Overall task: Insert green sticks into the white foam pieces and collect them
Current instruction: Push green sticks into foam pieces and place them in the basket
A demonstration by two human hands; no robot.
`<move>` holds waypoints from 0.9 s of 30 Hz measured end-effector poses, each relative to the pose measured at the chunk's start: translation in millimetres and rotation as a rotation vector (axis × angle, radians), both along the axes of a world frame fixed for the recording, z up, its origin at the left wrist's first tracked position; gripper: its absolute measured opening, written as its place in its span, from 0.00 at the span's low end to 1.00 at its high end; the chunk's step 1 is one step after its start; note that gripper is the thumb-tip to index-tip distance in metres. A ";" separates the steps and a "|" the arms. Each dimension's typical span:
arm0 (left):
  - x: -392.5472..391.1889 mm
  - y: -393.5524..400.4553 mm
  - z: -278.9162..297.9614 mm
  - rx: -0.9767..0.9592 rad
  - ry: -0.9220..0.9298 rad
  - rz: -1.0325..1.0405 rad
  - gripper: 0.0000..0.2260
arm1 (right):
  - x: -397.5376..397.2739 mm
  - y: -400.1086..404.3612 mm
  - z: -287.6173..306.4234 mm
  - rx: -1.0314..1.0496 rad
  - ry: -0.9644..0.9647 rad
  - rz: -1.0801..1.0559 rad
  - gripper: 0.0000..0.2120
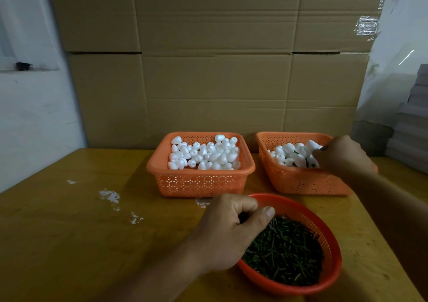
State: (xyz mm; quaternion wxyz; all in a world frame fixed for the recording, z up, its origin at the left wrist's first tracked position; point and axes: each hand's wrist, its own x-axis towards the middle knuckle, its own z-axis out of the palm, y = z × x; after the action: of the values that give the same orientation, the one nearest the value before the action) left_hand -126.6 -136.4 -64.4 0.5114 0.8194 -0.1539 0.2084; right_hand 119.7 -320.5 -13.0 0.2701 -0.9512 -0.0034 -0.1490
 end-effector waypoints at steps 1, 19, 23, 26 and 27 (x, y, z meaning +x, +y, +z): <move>-0.7 -0.5 -0.3 0.004 0.003 0.003 0.22 | 2.3 2.3 2.2 -0.025 0.012 -0.011 0.17; -7.0 -2.4 7.2 -0.056 0.046 -0.028 0.06 | -7.8 -6.2 0.5 0.071 -0.183 0.066 0.17; -4.4 1.2 10.1 -0.082 0.077 0.000 0.11 | -43.0 -7.2 5.8 0.296 -0.180 0.241 0.11; 3.8 15.2 17.8 -0.055 0.065 0.099 0.20 | -84.4 -7.1 8.6 0.459 -0.082 0.380 0.15; 8.1 21.2 21.5 -0.052 0.060 0.133 0.20 | -98.0 -7.5 8.8 0.511 -0.042 0.422 0.17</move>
State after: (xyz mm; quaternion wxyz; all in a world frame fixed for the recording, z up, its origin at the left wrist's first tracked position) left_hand -118.5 -115.1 -42.9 0.5216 0.8202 -0.0782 0.2214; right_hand 21.7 -328.1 -4.2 0.5247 -0.8278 -0.1685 -0.1055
